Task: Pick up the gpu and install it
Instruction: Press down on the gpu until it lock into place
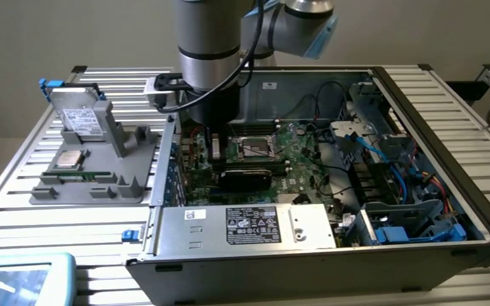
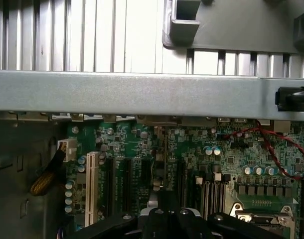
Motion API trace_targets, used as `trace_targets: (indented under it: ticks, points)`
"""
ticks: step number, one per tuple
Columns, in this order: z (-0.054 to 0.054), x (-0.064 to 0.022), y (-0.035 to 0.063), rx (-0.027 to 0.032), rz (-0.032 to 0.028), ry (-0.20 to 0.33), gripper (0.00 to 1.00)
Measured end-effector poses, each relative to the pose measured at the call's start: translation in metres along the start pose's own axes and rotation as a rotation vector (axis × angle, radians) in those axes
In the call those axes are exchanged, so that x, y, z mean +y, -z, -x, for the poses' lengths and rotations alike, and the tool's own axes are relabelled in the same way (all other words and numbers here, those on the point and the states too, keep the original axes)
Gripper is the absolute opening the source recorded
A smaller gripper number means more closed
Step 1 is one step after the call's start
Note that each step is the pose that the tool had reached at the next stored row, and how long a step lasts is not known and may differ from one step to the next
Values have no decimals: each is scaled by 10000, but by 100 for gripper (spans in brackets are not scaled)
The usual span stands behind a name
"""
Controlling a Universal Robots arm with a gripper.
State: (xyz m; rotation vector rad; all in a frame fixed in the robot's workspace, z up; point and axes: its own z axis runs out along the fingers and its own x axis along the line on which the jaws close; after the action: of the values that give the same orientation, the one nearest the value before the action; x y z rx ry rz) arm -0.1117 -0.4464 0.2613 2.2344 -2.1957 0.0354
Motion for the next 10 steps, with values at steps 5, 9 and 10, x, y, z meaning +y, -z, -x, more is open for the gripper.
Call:
trace_targets:
  ticks: [5,9,10]
  points:
    - [4,-6,57,5,-9,-23,11]
    - [-3,-45,179,32,-4,-52,11]
    - [-4,-60,180,34,-4,-54,11]
